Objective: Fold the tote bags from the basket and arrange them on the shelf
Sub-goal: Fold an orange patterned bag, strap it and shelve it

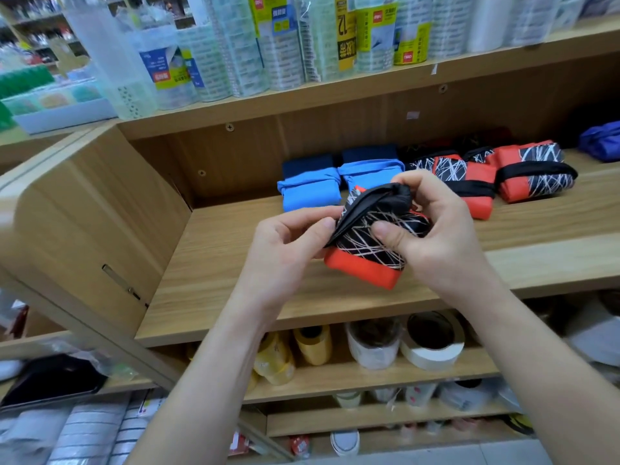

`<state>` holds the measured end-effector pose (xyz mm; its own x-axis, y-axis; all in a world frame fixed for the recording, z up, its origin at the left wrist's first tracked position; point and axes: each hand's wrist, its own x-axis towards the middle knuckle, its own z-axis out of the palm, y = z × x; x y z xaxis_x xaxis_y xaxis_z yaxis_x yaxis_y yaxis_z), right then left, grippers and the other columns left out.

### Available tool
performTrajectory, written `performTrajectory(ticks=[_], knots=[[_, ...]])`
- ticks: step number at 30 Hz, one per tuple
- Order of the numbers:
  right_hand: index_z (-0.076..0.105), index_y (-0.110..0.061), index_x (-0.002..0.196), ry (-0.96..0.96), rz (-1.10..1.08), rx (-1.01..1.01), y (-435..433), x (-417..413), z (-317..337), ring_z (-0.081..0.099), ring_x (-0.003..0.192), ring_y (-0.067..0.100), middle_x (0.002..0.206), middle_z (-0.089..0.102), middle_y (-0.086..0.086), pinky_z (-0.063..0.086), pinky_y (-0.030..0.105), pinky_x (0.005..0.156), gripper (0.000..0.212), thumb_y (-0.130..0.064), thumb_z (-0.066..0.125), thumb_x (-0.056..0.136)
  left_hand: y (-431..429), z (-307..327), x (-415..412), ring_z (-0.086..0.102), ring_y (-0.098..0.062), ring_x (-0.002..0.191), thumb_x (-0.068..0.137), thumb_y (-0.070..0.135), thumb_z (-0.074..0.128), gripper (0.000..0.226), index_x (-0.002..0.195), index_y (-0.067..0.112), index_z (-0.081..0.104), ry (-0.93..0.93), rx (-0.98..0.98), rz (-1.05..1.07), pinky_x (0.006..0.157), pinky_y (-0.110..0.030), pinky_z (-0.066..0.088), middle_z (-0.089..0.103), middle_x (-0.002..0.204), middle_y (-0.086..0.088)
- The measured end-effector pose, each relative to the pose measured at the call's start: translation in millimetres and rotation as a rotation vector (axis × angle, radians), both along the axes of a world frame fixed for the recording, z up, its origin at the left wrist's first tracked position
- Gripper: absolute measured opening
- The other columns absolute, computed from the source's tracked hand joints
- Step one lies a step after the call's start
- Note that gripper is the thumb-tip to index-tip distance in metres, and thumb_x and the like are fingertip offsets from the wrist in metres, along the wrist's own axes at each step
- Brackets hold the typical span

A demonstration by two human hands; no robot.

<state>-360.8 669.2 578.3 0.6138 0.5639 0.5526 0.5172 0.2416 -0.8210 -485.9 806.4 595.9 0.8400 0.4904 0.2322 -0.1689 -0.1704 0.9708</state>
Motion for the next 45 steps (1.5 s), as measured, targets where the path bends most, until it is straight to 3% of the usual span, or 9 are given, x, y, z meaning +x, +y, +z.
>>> performTrajectory(ticks=[3,7,13,17,25,31,33,41,45], knots=[[0.057,-0.020,0.104,0.341,0.119,0.113,4,3,-3,0.063,0.097,0.023,0.102,0.065,0.006,0.054,0.044,0.090,0.041,-0.020,0.078,0.069,7,-8,-6,0.061,-0.008,0.095,0.079,0.036,0.074,0.020,0.097,0.029,0.071,0.041,0.290,-0.081,0.078,-0.024,0.051,0.065,0.096,0.008],[0.059,-0.014,0.101,0.614,0.297,0.135,10,1,-7,0.063,0.086,0.020,0.093,0.065,0.005,0.056,0.034,0.079,0.031,-0.008,0.069,0.072,6,-14,-7,0.061,-0.015,0.102,0.065,0.036,0.085,0.040,0.090,0.015,0.061,-0.120,0.272,-0.187,0.082,-0.028,0.051,0.064,0.103,0.000],[0.061,0.004,0.107,0.729,0.241,0.206,15,-11,-9,0.066,0.080,0.022,0.089,0.068,0.012,0.056,0.030,0.070,0.035,-0.002,0.068,0.073,-5,-19,-1,0.050,-0.023,0.074,0.061,0.025,0.089,0.042,0.067,0.011,0.050,-0.276,0.033,-0.189,0.070,-0.034,0.043,0.056,0.075,-0.004],[0.062,0.009,0.106,0.770,0.055,0.248,20,-20,-7,0.067,0.072,0.020,0.083,0.068,0.012,0.056,0.028,0.063,0.020,0.010,0.058,0.086,-18,-26,2,0.041,-0.034,0.067,0.066,0.009,0.079,0.040,0.064,-0.001,0.040,-0.312,0.176,0.021,0.062,-0.043,0.039,0.045,0.071,-0.021],[0.069,-0.002,0.105,0.882,-0.140,0.254,26,-27,-3,0.071,0.080,0.027,0.091,0.072,0.015,0.057,0.035,0.066,0.018,0.003,0.061,0.089,-21,-27,2,0.052,-0.023,0.074,0.073,0.007,0.079,0.031,0.072,-0.004,0.050,-0.265,0.337,0.144,0.067,-0.031,0.048,0.055,0.078,-0.015],[0.057,-0.019,0.121,1.002,0.355,0.215,18,-32,-12,0.069,0.096,0.023,0.111,0.070,0.009,0.056,0.040,0.074,0.053,-0.010,0.076,0.072,-11,-29,10,0.056,-0.016,0.077,0.070,0.002,0.077,0.020,0.075,0.005,0.058,-0.259,0.197,0.249,0.076,-0.033,0.050,0.060,0.078,-0.009],[0.058,-0.018,0.119,1.001,0.355,0.234,20,-30,-16,0.068,0.098,0.025,0.110,0.070,0.010,0.056,0.041,0.073,0.059,-0.006,0.078,0.066,-12,-32,12,0.055,-0.014,0.077,0.070,0.002,0.077,0.020,0.075,0.007,0.058,-0.252,0.202,0.268,0.075,-0.032,0.049,0.060,0.077,-0.007],[0.063,-0.010,0.098,1.053,0.072,0.347,32,-25,1,0.070,0.071,0.024,0.080,0.069,0.011,0.056,0.032,0.057,0.049,0.022,0.063,0.061,-20,-32,11,0.051,-0.019,0.078,0.073,-0.001,0.077,0.021,0.064,-0.001,0.058,-0.302,0.806,0.396,0.070,-0.024,0.043,0.057,0.079,-0.002],[0.060,-0.008,0.114,1.113,0.005,0.392,41,-26,-1,0.068,0.069,0.020,0.083,0.069,0.010,0.057,0.030,0.057,0.052,0.025,0.052,0.075,-16,-39,15,0.048,-0.017,0.081,0.072,0.003,0.076,0.017,0.067,0.002,0.060,-0.247,0.823,0.372,0.070,-0.028,0.042,0.056,0.081,0.005]])
